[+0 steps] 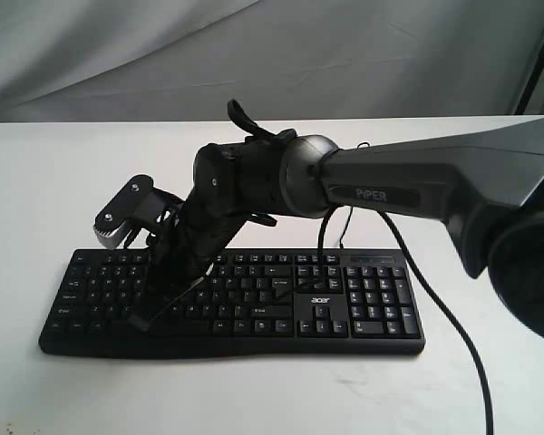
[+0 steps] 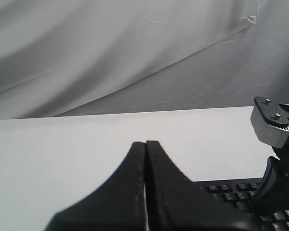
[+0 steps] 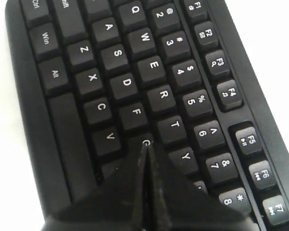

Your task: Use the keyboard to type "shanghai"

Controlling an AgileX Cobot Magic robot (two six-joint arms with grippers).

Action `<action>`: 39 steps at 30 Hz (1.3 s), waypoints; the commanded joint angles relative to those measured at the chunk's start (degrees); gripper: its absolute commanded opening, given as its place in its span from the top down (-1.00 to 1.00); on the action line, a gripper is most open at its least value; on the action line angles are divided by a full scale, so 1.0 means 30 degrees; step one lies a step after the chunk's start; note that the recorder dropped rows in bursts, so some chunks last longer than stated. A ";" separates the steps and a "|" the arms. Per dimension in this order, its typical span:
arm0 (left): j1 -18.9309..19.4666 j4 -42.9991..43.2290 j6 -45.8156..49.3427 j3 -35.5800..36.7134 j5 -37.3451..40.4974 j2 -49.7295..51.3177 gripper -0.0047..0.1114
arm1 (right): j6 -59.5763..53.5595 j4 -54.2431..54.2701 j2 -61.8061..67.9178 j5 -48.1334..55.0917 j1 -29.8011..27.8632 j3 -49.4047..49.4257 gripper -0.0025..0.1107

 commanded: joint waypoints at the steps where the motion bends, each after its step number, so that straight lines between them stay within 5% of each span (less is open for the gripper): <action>1: -0.0123 0.0000 -0.0051 0.0033 -0.0114 -0.0047 0.92 | 0.0002 -0.0292 -0.0188 -0.0149 -0.0173 0.0045 0.96; 39: -0.0123 0.0000 -0.0051 0.0033 -0.0114 -0.0047 0.92 | 0.0073 -0.0670 -0.0371 0.0016 -0.0040 -0.0871 0.96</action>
